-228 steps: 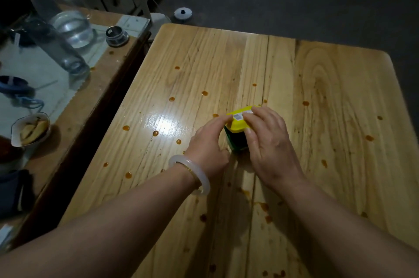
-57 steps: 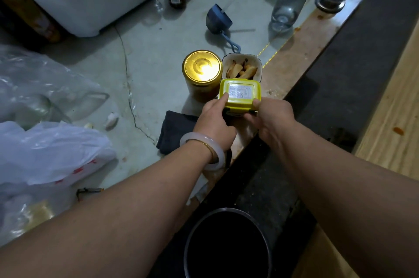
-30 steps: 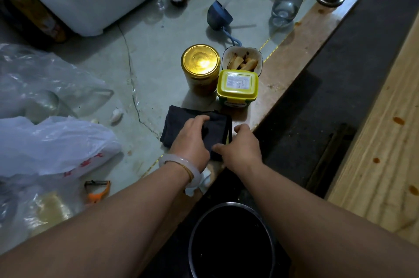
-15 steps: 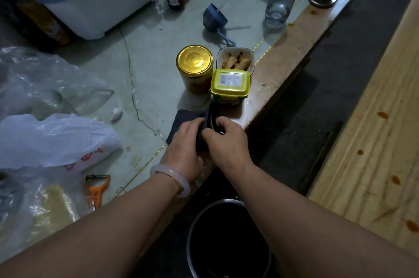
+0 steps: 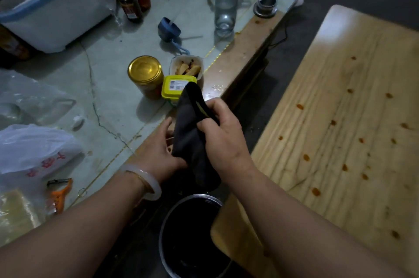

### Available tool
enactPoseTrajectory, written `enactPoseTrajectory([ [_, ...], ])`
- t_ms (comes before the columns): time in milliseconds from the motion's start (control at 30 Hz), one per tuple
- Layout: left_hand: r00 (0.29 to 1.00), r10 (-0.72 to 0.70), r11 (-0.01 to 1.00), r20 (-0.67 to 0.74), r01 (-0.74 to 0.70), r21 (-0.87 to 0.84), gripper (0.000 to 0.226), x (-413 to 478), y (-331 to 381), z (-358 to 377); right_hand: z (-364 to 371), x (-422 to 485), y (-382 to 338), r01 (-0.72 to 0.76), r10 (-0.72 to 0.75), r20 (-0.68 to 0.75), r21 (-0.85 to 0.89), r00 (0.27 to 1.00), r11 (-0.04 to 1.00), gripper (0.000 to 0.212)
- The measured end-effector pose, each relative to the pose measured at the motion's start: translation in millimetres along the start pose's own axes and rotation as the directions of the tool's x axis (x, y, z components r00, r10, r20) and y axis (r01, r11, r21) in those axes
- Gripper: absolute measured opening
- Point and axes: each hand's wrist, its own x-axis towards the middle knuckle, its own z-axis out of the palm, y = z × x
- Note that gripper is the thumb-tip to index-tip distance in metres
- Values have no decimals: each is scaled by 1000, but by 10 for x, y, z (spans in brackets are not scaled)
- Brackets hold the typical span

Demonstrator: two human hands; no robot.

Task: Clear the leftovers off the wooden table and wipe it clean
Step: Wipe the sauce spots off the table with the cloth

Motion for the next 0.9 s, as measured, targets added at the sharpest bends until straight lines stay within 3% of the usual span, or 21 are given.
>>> enactPoseTrajectory([
  [67,996,38,991,80,-27,-130,78,-91,250,97,-216,-33,-86,-63,70,-50,123,996,990,30],
  [100,993,35,960,110,-3,-279,66,-144,362,160,-309,-44,-121,-103,117,-58,205,991,973,29],
  [167,963,-76,710,259,234,-664,53,-255,582,311,-526,-93,-194,-196,230,-40,392,972,899,26],
  [200,934,-112,576,339,339,-743,54,-307,654,355,-624,-109,-212,-239,284,-28,465,959,853,25],
  [233,914,-116,504,389,391,-770,60,-359,710,424,-750,-143,-226,-268,323,-25,504,946,821,24],
  [333,909,-128,405,396,412,-816,84,-438,870,581,-1090,-232,-196,-323,377,-97,353,921,878,15],
  [433,926,-135,487,352,371,-790,74,-512,991,784,-1389,-375,-168,-391,398,-149,74,905,918,26],
  [500,945,-93,623,313,300,-723,76,-575,1048,928,-1560,-503,-139,-421,421,-134,30,897,907,55],
  [567,969,-95,713,228,226,-664,102,-629,1065,985,-1724,-634,-125,-385,385,-62,26,921,923,88],
  [633,984,-10,816,178,110,-567,113,-702,1102,1018,-1870,-759,-176,-325,324,86,-6,942,946,99],
  [667,981,55,891,186,35,-452,113,-736,1137,1026,-1927,-807,-208,-298,306,153,-77,939,952,101],
  [733,969,118,992,218,-107,-61,102,-806,1239,1065,-2010,-884,-269,-231,319,217,-353,923,907,105],
  [800,969,119,932,218,-185,313,86,-858,1327,1135,-2008,-948,-312,-141,328,206,-611,922,779,97],
  [900,954,160,807,252,-274,524,65,-927,1388,1253,-2004,-1015,-332,-32,238,174,-742,955,670,56],
])
